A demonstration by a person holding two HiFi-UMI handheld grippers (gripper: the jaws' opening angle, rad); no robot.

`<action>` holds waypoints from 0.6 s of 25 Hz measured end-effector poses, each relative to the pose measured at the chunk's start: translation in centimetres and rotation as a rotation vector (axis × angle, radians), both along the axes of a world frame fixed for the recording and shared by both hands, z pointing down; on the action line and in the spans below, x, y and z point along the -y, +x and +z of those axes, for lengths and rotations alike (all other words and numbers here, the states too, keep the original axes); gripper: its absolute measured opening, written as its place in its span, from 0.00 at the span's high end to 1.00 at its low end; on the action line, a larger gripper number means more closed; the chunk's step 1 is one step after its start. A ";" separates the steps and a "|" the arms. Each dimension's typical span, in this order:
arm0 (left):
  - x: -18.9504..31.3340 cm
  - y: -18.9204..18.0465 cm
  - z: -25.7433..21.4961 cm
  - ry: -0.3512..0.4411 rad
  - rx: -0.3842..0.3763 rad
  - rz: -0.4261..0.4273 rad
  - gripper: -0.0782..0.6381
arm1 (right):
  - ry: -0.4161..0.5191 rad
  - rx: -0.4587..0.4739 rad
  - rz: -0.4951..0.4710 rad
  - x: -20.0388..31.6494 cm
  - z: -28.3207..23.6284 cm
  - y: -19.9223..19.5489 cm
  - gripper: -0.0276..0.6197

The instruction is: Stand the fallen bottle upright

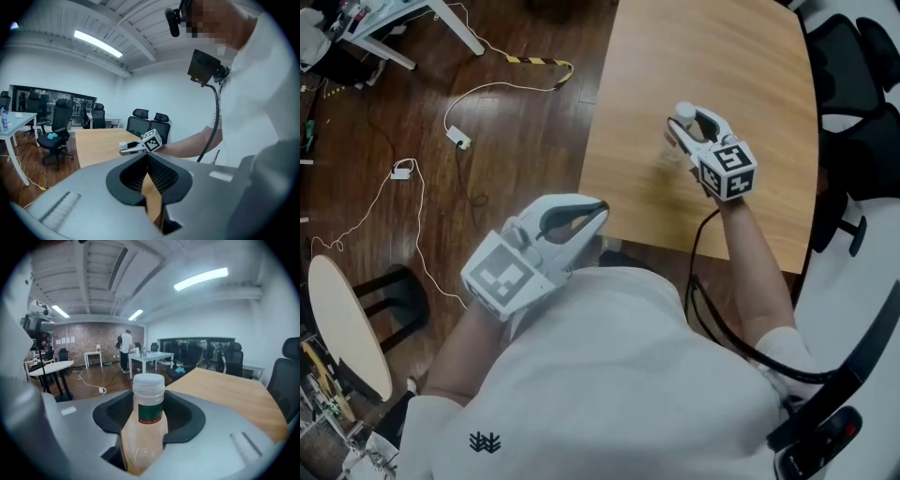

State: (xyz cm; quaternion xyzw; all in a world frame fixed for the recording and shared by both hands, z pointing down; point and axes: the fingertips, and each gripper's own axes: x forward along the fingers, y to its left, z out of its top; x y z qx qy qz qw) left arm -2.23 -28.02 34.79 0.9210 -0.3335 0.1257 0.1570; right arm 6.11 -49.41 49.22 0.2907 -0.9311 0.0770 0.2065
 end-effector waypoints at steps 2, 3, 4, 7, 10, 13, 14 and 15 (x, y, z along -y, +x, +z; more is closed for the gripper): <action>0.0 0.1 -0.2 0.010 0.011 0.016 0.89 | 0.055 0.063 0.040 -0.6 -0.2 0.7 0.65; -0.1 0.2 -0.2 0.016 0.015 0.024 0.89 | 0.070 0.075 0.058 -1.0 0.2 1.0 0.65; -0.3 0.4 -0.3 0.020 0.019 0.033 0.89 | 0.080 0.080 0.074 -1.5 0.8 1.2 0.65; -0.6 1.1 -0.2 0.021 0.021 0.061 0.89 | 0.105 0.094 0.113 -2.6 2.1 1.9 0.65; -0.7 2.1 0.0 0.021 0.016 0.088 0.89 | 0.111 0.110 0.143 -3.0 2.3 2.6 0.65; -1.0 2.9 0.0 0.021 0.014 0.110 0.89 | 0.099 0.114 0.152 -3.0 2.4 3.0 0.64; -1.0 3.1 0.0 0.020 0.019 0.114 0.89 | 0.095 0.112 0.152 -3.0 2.4 3.1 0.64; -1.1 3.2 0.0 0.018 0.022 0.116 0.89 | 0.093 0.108 0.151 -3.0 2.5 3.1 0.64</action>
